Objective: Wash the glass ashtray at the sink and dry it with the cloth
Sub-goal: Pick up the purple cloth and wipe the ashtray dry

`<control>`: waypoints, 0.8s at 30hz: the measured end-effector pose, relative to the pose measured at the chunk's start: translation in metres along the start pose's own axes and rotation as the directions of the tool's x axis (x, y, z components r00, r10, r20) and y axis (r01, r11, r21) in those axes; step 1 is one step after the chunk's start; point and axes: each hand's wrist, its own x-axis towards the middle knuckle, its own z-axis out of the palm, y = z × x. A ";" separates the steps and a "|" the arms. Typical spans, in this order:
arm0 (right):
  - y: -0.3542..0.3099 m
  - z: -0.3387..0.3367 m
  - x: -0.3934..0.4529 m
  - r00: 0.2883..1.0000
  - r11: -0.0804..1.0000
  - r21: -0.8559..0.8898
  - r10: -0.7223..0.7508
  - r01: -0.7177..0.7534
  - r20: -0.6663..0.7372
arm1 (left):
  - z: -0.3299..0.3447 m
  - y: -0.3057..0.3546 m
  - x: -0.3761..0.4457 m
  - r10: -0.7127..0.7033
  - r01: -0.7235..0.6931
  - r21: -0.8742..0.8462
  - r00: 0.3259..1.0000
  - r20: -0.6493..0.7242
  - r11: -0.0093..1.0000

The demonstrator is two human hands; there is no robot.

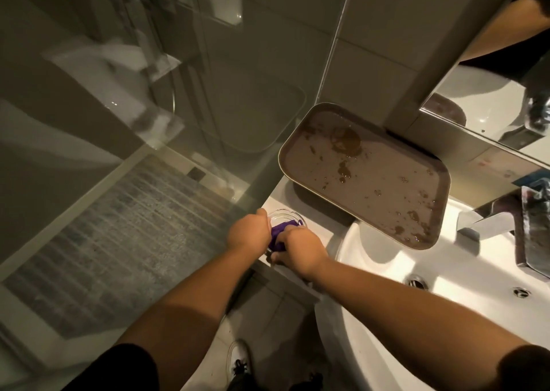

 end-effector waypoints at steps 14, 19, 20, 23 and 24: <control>0.016 -0.056 0.021 0.845 0.838 -0.317 -0.274 0.444 0.459 | -0.008 -0.004 0.016 0.126 -0.126 -0.029 0.991 0.033 0.992; 0.017 -0.048 0.013 0.893 0.888 -0.271 -0.263 0.372 0.366 | -0.004 -0.002 0.012 0.085 -0.085 0.042 0.996 0.010 0.995; 0.017 -0.045 0.011 0.910 0.911 -0.246 -0.241 0.332 0.336 | -0.004 -0.001 0.011 0.077 -0.077 0.046 0.997 0.009 0.996; 0.009 -0.027 0.007 0.967 0.979 -0.111 -0.142 0.168 0.210 | -0.003 0.002 0.007 0.040 -0.040 0.037 0.999 0.007 0.999; 0.004 -0.019 0.006 0.983 0.991 -0.063 -0.104 0.114 0.149 | -0.003 0.003 0.006 0.018 -0.018 0.025 1.000 0.007 1.000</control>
